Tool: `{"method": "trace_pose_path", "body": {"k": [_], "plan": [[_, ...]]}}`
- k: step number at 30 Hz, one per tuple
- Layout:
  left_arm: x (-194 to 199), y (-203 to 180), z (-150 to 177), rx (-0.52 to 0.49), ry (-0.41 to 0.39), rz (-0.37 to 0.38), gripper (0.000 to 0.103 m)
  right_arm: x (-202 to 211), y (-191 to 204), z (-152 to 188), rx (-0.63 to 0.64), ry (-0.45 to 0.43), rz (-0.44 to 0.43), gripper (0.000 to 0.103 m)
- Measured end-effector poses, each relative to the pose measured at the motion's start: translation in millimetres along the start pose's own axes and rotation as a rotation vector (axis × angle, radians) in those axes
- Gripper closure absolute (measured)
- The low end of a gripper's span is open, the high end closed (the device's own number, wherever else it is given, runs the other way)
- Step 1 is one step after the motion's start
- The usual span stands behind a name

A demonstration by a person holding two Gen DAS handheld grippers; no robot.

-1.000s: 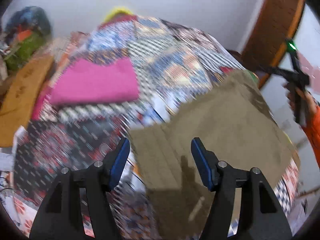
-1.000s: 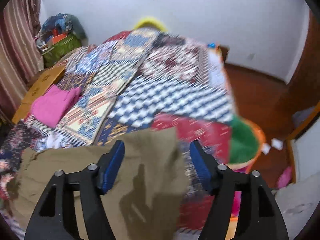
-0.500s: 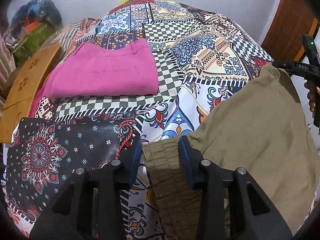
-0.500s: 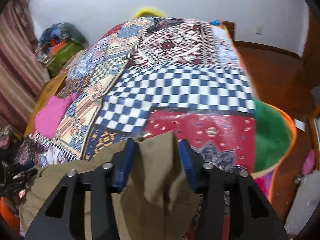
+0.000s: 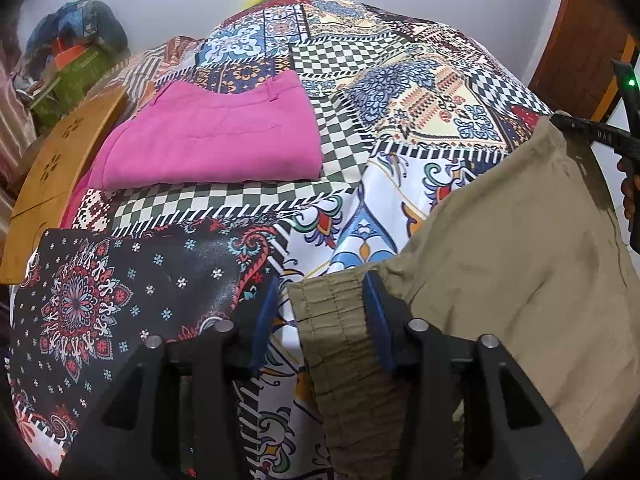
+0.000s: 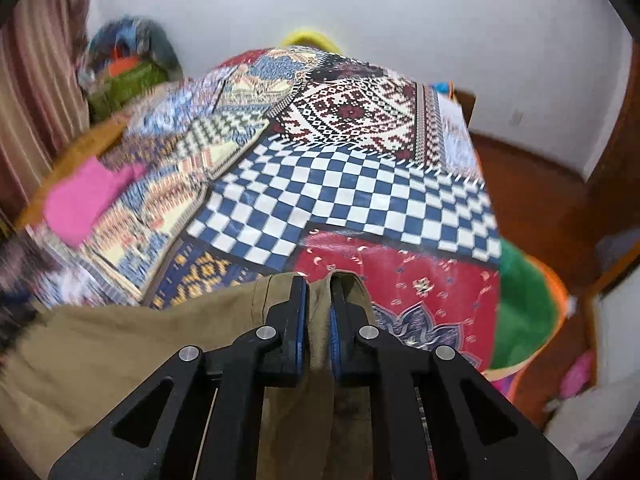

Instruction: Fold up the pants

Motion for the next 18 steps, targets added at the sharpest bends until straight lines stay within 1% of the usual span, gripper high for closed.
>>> {"method": "trace_pose_path", "body": {"k": [2,3,4,5,6,7,8,9,10,11,12,14,15,16,18], "plan": [[-1,2,1,0.013,0.002,0.007,0.053,-4,-5,0,0.014,0.018,0.018,0.095],[-1,4,2,0.018,0.003,0.009,0.051,-5,-9,-1,0.021,0.019,0.049,0.094],[-1,5,2,0.021,0.003,0.010,0.051,-5,-16,-3,0.037,0.023,0.108,0.096],[-1,6,3,0.022,0.005,0.011,0.050,-2,-27,-6,0.048,0.010,0.184,0.096],[0,7,3,0.022,0.005,0.012,0.049,3,-38,-8,0.026,0.005,0.208,0.096],[0,7,2,0.021,0.008,0.012,0.049,10,-51,-9,-0.041,0.001,0.184,0.096],[1,7,2,0.014,0.008,0.009,0.049,21,-64,-10,-0.133,-0.014,0.128,0.096],[2,6,0,0.005,0.006,0.002,0.049,33,-70,-10,-0.180,-0.033,0.090,0.096],[4,6,-1,-0.003,0.002,-0.004,0.049,43,-70,-10,-0.187,-0.043,0.059,0.095],[6,6,-3,-0.007,0.001,-0.008,0.049,49,-67,-9,-0.175,-0.041,0.039,0.095],[8,6,-5,-0.004,0.000,-0.010,0.050,57,-59,-7,-0.135,-0.031,0.022,0.094],[15,8,-8,0.020,-0.009,-0.008,0.050,65,-46,-1,-0.092,-0.021,0.001,0.081],[19,9,-10,0.034,-0.015,0.000,0.050,68,-37,3,-0.074,-0.018,-0.018,0.068],[26,9,-11,0.054,-0.026,0.019,0.050,68,-31,6,-0.063,-0.017,-0.031,0.062],[34,6,-12,0.059,-0.037,0.035,0.050,59,-17,13,-0.044,-0.001,-0.052,0.062]]}}
Point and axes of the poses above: each gripper's, at about its wrist camera, not at the fingertips, and x roughly against the way its jaws point, y to its left, z to its underside, the point moved 5 cm from there along -x, roughly the way its jaws point, and after that the axes turned 7 degrees about -y, right-handed, at the moved point
